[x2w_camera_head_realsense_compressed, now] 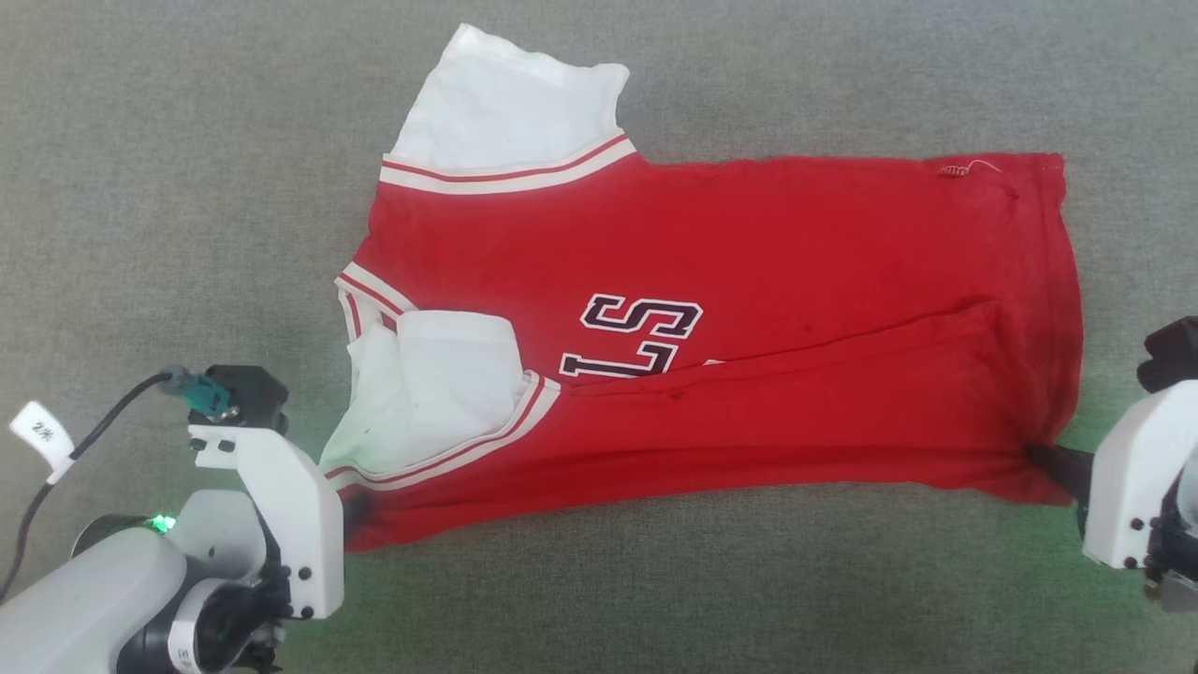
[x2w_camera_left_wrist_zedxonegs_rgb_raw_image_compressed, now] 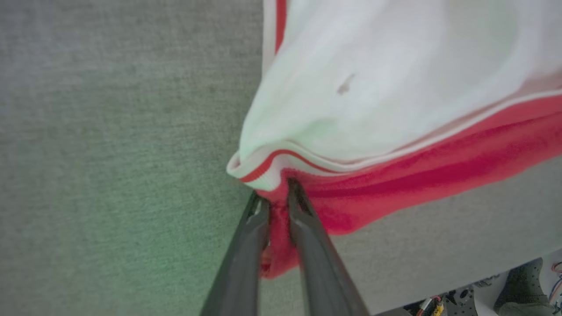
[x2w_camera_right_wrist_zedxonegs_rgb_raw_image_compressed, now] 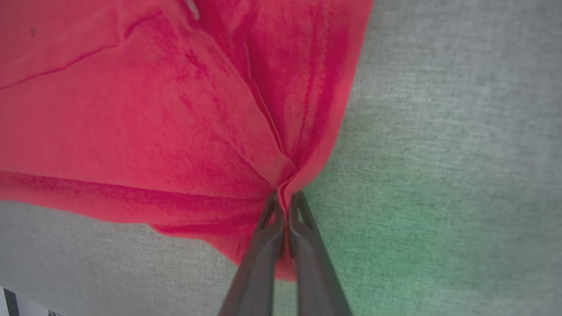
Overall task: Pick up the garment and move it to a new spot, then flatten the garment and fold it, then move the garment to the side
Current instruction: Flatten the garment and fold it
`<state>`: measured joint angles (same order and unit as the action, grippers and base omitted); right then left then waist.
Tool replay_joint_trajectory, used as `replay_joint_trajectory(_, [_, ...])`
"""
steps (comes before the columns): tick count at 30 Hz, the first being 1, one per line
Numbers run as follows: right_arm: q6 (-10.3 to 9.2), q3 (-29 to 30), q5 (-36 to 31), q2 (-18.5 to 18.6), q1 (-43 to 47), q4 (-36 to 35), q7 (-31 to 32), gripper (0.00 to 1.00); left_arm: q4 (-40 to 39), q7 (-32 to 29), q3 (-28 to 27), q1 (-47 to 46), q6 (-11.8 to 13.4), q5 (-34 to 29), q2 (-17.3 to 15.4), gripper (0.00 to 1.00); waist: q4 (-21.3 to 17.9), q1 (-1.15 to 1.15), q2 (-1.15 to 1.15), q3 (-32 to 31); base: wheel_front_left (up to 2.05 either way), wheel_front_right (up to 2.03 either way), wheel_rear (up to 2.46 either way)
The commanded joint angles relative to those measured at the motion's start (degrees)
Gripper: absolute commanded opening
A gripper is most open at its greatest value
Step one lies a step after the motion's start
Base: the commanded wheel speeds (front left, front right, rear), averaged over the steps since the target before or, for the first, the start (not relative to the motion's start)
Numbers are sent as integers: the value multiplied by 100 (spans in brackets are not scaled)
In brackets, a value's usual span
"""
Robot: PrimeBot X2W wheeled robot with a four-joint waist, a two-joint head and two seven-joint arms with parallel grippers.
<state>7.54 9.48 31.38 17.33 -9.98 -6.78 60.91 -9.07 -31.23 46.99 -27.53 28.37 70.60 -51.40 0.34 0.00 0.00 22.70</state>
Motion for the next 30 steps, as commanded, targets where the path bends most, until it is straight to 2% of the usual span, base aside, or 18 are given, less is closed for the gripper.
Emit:
replay_joint_trajectory(1, [-10,-115,-61,-106,-13,183,-69,71,203,-40,91,-25,-25,-57,67,100,-10,0,0,-29,0,0,0])
replay_joint_trajectory(2, [-9,-143,-68,-124,-34,216,-100,100,237,-41,81,-79,-40,-87,62,100,-16,0,0,-47,0,0,0])
replay_joint_trajectory(6, [-11,-141,-32,-104,-142,241,-284,100,183,-92,-39,-314,-69,-150,-93,100,-53,0,0,-136,0,0,0])
replay_joint_trajectory(9, [-10,-90,17,-184,-234,124,-568,100,20,-141,-162,-491,9,-222,-282,100,-118,0,0,-190,0,0,0])
replay_joint_trajectory(15, [-9,-132,105,-344,-413,-159,-1450,100,-239,-318,-417,-927,122,-318,-695,100,-378,0,0,-208,0,0,0])
replay_joint_trajectory(18, [-8,-218,56,-378,-561,-320,-2084,100,-164,-385,-537,-1214,36,-386,-791,100,-587,0,0,-161,0,0,0])
replay_joint_trajectory(19, [-8,-218,56,-378,-561,-320,-2084,100,-164,-385,-537,-1214,36,-386,-791,100,-587,0,0,-161,0,0,0])
replay_joint_trajectory(26, [-8,-689,-340,-450,-904,-372,-3964,100,496,-547,-642,-2101,-431,-611,-670,100,-1202,0,0,99,0,0,0])
replay_joint_trajectory(30, [-7,-1002,-456,-518,-1003,-192,-4773,100,1112,-620,-621,-2696,-793,-821,-500,100,-1547,0,0,300,0,0,0])
